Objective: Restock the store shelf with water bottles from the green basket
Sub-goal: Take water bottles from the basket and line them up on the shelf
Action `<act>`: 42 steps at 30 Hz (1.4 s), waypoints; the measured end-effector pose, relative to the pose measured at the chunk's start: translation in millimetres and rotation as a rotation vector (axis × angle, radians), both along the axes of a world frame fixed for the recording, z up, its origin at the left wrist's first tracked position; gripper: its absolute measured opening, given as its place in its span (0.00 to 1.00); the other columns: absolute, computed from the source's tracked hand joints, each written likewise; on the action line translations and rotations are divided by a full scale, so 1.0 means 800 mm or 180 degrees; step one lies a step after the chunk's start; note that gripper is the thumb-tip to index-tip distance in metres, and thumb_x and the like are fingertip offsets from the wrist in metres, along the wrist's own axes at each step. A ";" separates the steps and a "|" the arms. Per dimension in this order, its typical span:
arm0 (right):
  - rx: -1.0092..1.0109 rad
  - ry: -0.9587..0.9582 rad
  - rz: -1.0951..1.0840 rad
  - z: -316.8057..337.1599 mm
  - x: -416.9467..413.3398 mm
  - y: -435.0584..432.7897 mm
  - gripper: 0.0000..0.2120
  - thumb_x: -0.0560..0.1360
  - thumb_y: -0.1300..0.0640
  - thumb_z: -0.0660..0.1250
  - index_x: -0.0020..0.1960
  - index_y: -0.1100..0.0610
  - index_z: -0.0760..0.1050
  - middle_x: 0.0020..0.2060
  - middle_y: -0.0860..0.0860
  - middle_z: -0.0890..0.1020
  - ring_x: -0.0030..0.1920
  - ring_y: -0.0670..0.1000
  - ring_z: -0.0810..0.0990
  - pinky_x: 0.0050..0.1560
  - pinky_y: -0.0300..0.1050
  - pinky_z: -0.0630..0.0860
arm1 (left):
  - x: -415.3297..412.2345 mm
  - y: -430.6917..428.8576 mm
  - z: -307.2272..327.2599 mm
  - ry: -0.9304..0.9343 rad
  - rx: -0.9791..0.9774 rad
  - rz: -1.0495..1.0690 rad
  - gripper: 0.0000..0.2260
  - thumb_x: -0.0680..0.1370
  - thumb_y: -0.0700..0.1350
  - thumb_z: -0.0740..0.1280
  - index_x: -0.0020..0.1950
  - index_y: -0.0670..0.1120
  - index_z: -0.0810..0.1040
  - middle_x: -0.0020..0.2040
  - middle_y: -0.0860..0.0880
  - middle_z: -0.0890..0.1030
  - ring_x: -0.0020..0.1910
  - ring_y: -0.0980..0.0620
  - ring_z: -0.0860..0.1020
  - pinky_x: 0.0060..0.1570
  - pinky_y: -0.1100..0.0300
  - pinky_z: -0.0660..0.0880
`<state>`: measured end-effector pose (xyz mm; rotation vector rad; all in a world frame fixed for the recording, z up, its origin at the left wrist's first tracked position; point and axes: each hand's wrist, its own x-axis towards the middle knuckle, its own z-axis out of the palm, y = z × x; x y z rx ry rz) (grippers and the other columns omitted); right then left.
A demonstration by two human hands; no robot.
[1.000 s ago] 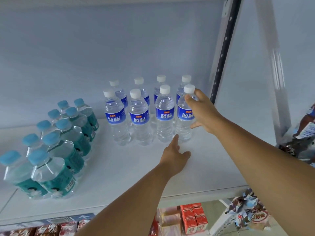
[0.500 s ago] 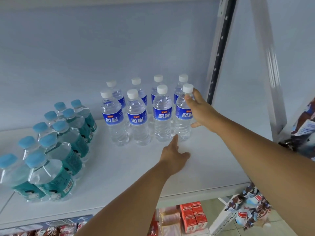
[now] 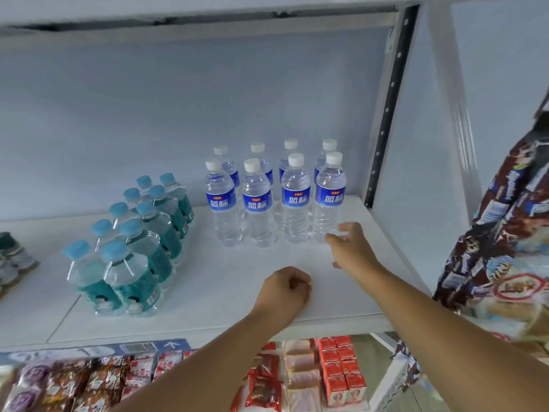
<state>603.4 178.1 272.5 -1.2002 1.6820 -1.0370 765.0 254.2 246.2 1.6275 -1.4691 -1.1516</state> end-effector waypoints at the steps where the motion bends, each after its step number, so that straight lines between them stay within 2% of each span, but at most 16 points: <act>1: -0.0031 0.0082 0.0100 -0.005 0.002 0.011 0.13 0.76 0.52 0.67 0.59 0.53 0.71 0.48 0.52 0.81 0.43 0.55 0.82 0.52 0.62 0.82 | 0.010 0.011 0.001 -0.0146 -0.0076 -0.0082 0.12 0.74 0.40 0.61 0.45 0.53 0.83 0.40 0.50 0.87 0.40 0.46 0.84 0.43 0.50 0.82; 4: -0.0122 0.0318 0.0448 -0.022 0.003 0.050 0.02 0.75 0.52 0.65 0.47 0.49 0.76 0.43 0.51 0.84 0.44 0.57 0.85 0.47 0.59 0.83 | 0.044 0.042 0.006 -0.0501 -0.0258 -0.0253 0.13 0.77 0.38 0.61 0.49 0.52 0.82 0.39 0.51 0.86 0.35 0.52 0.82 0.41 0.54 0.81; 6: -0.0244 0.0655 0.0661 -0.029 0.007 0.079 0.03 0.76 0.52 0.65 0.44 0.49 0.76 0.42 0.50 0.84 0.43 0.55 0.85 0.47 0.54 0.81 | 0.067 0.062 0.007 -0.0713 -0.0255 -0.0338 0.12 0.79 0.39 0.61 0.50 0.53 0.82 0.41 0.53 0.86 0.36 0.54 0.83 0.40 0.58 0.80; 9: -0.0444 0.0980 0.0833 -0.033 0.019 0.125 0.05 0.78 0.55 0.65 0.44 0.49 0.77 0.39 0.48 0.84 0.41 0.51 0.83 0.48 0.51 0.80 | 0.100 0.087 0.000 -0.1061 -0.0260 -0.0492 0.12 0.80 0.42 0.62 0.50 0.58 0.81 0.43 0.57 0.85 0.32 0.57 0.80 0.34 0.62 0.77; 12: -0.0611 0.1265 0.0879 -0.037 0.036 0.169 0.06 0.79 0.58 0.65 0.46 0.50 0.78 0.40 0.45 0.84 0.42 0.48 0.82 0.47 0.48 0.79 | 0.133 0.114 -0.009 -0.1339 -0.0289 -0.0670 0.11 0.81 0.43 0.62 0.49 0.57 0.82 0.41 0.58 0.84 0.29 0.61 0.77 0.32 0.64 0.75; 17: -0.0429 0.1503 0.0920 -0.066 0.082 0.249 0.06 0.80 0.58 0.65 0.44 0.50 0.76 0.37 0.48 0.83 0.39 0.52 0.83 0.46 0.52 0.80 | 0.191 0.169 -0.040 -0.1445 -0.0145 -0.0862 0.09 0.79 0.46 0.63 0.50 0.57 0.82 0.40 0.58 0.85 0.34 0.59 0.81 0.36 0.59 0.80; 21: -0.0271 0.1485 0.1120 -0.098 0.124 0.327 0.10 0.80 0.59 0.66 0.45 0.44 0.74 0.36 0.43 0.81 0.36 0.47 0.80 0.40 0.43 0.75 | 0.235 0.230 -0.090 -0.1334 0.0194 -0.0928 0.08 0.80 0.45 0.64 0.51 0.57 0.82 0.36 0.57 0.82 0.28 0.64 0.76 0.29 0.67 0.72; 22: -0.0200 0.1484 0.1215 -0.108 0.131 0.344 0.09 0.80 0.58 0.66 0.46 0.44 0.75 0.36 0.42 0.81 0.37 0.46 0.80 0.40 0.44 0.76 | 0.244 0.244 -0.100 -0.1318 0.0254 -0.0952 0.08 0.81 0.46 0.65 0.51 0.57 0.82 0.36 0.58 0.81 0.28 0.63 0.76 0.29 0.69 0.70; 25: 0.0077 0.1482 0.1480 -0.129 0.144 0.375 0.05 0.80 0.57 0.66 0.49 0.49 0.78 0.42 0.45 0.83 0.43 0.45 0.82 0.46 0.46 0.78 | 0.268 0.272 -0.120 -0.1271 0.0454 -0.0990 0.07 0.81 0.45 0.65 0.50 0.56 0.82 0.39 0.56 0.83 0.31 0.58 0.78 0.31 0.64 0.75; 28: 0.0244 0.1503 0.1575 -0.150 0.150 0.390 0.05 0.81 0.55 0.65 0.52 0.51 0.80 0.45 0.44 0.83 0.46 0.43 0.81 0.45 0.39 0.76 | 0.285 0.290 -0.136 -0.1336 0.0640 -0.1049 0.06 0.80 0.47 0.65 0.50 0.58 0.81 0.44 0.54 0.85 0.40 0.51 0.84 0.42 0.53 0.82; 31: 0.0391 0.1524 0.1746 -0.168 0.155 0.393 0.05 0.80 0.53 0.65 0.52 0.47 0.79 0.46 0.42 0.83 0.46 0.42 0.81 0.49 0.44 0.79 | 0.297 0.301 -0.151 -0.1349 0.0797 -0.0954 0.07 0.80 0.48 0.65 0.50 0.57 0.81 0.43 0.54 0.85 0.43 0.50 0.85 0.45 0.51 0.82; 34: 0.0504 0.1506 0.1867 -0.180 0.162 0.388 0.04 0.80 0.52 0.65 0.51 0.46 0.79 0.43 0.43 0.82 0.43 0.46 0.82 0.47 0.50 0.81 | 0.304 0.305 -0.160 -0.1295 0.0912 -0.0830 0.07 0.80 0.46 0.65 0.49 0.56 0.81 0.41 0.53 0.85 0.38 0.51 0.84 0.36 0.56 0.79; 37: 0.0591 0.1491 0.1988 -0.194 0.165 0.390 0.05 0.80 0.51 0.65 0.53 0.46 0.79 0.43 0.43 0.82 0.43 0.46 0.82 0.47 0.49 0.80 | 0.307 0.314 -0.179 -0.1239 0.1041 -0.0630 0.07 0.79 0.44 0.66 0.49 0.57 0.81 0.41 0.53 0.85 0.34 0.55 0.81 0.30 0.61 0.75; 40: 0.0734 0.1513 0.2140 -0.212 0.155 0.397 0.06 0.79 0.49 0.65 0.53 0.46 0.79 0.42 0.45 0.82 0.42 0.50 0.83 0.46 0.53 0.80 | 0.296 0.333 -0.203 -0.1199 0.1197 -0.0455 0.07 0.77 0.46 0.67 0.44 0.58 0.81 0.40 0.54 0.86 0.38 0.53 0.84 0.38 0.54 0.81; 42: 0.0815 0.1497 0.2205 -0.222 0.143 0.396 0.06 0.80 0.49 0.65 0.54 0.47 0.79 0.42 0.46 0.83 0.42 0.52 0.84 0.46 0.54 0.80 | 0.280 0.348 -0.214 -0.1121 0.1304 -0.0351 0.07 0.78 0.45 0.67 0.45 0.57 0.80 0.42 0.54 0.86 0.42 0.52 0.85 0.41 0.56 0.81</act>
